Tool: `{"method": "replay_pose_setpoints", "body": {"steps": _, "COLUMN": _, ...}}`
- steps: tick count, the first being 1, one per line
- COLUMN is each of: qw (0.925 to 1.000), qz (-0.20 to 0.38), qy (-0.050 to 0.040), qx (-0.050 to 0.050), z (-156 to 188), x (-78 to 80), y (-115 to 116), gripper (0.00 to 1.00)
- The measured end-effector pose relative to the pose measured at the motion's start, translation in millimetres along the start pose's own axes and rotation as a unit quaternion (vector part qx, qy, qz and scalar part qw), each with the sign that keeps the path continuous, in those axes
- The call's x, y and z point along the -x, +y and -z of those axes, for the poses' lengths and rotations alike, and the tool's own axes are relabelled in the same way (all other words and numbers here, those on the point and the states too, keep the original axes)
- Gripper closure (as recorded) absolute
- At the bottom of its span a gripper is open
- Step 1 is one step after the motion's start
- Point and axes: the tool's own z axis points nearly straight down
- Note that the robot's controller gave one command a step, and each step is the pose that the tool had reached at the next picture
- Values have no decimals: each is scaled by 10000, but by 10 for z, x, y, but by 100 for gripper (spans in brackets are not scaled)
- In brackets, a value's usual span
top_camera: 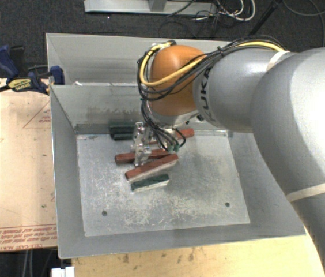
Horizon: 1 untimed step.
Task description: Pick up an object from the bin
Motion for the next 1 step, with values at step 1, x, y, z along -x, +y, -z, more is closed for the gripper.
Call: {"method": "replay_pose_setpoints", "body": {"steps": 1, "qw": 10000, "qz": -2, "qy": 36, "qx": -1, "z": 58, "x": -11, "y": 0, "gripper": 100}}
